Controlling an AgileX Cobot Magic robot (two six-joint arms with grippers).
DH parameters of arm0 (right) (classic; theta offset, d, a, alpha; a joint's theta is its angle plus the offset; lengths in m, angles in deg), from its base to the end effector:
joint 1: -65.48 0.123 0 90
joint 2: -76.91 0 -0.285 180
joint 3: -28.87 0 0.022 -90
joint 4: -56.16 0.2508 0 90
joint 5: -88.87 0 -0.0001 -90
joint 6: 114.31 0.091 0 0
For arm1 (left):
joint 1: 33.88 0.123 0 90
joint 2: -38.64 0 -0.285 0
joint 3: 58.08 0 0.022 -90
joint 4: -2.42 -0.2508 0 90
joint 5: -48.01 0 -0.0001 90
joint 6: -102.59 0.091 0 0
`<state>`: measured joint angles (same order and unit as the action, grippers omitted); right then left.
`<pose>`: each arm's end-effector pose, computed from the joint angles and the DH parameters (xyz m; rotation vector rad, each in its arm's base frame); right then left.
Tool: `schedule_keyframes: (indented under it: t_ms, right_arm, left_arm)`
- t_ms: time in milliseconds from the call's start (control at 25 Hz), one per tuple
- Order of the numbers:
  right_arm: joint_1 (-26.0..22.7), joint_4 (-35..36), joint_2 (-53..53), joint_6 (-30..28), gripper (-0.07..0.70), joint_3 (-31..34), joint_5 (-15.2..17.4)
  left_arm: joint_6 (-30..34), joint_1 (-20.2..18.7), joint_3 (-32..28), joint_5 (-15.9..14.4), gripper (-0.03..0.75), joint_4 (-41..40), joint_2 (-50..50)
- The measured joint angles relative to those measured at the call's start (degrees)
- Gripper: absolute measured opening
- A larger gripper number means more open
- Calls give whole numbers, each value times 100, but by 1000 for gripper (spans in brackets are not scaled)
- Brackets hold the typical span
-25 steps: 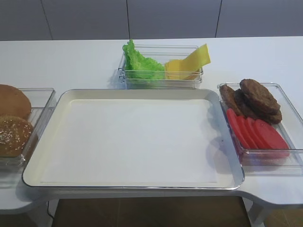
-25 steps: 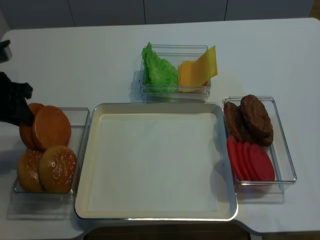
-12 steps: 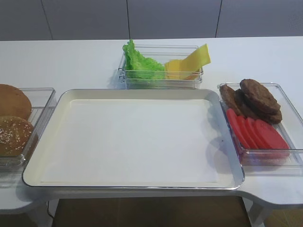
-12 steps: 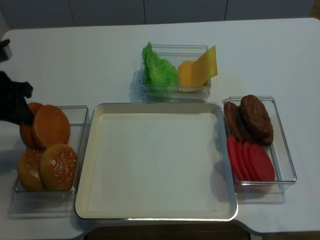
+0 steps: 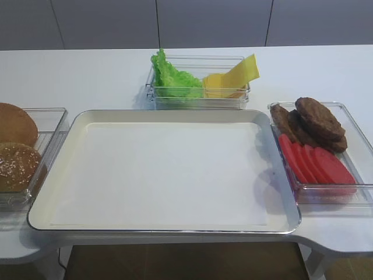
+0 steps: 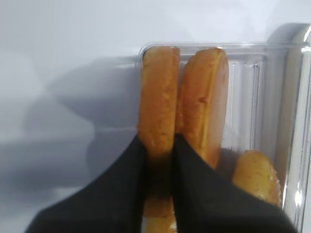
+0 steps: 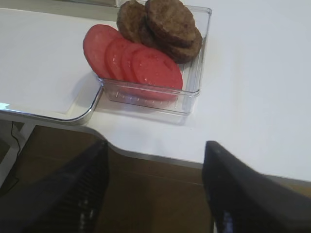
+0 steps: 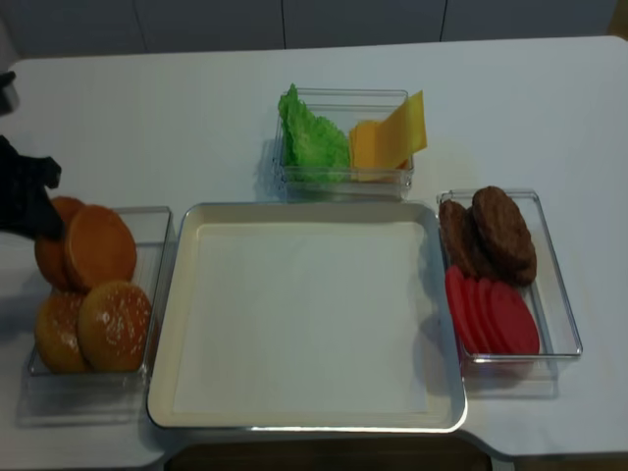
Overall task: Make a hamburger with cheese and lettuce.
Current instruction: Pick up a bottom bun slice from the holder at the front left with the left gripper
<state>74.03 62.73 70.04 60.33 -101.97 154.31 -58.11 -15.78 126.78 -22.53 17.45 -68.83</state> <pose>-0.0113 0.0079 0.2683 -0.2679 2.1020 0.1719 0.3363 0.0865 0.2741 -0.0763 2.9326 -0.2964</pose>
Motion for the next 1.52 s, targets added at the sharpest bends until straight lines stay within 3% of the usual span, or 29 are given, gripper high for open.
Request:
schedule_keyframes:
  t_ms: [600, 1160, 1520]
  right_arm:
    - [0, 0, 0, 10, 475, 0, 0]
    - [0, 0, 0, 10, 475, 0, 0]
    - [0, 0, 0, 10, 475, 0, 0]
  left_arm:
    - [-75, 0, 22, 2, 95, -72, 689]
    - [-75, -240, 27, -9, 95, -513, 811]
    - [-242, -250, 498, -59, 94, -492, 1051]
